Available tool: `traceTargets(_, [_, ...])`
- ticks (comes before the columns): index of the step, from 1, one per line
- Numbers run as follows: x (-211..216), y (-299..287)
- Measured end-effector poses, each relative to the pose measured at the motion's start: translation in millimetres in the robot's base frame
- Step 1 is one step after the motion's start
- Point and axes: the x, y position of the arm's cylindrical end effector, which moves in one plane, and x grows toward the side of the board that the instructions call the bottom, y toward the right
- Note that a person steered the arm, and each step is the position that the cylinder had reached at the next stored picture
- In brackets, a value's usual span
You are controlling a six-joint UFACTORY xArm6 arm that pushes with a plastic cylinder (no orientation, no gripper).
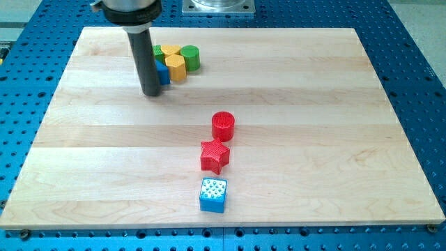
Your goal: Separate the red circle from the red star
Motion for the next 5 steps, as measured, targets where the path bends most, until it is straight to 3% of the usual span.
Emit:
traceTargets(3, [-8, 18])
traceTargets(4, [65, 65])
traceTargets(5, [104, 88])
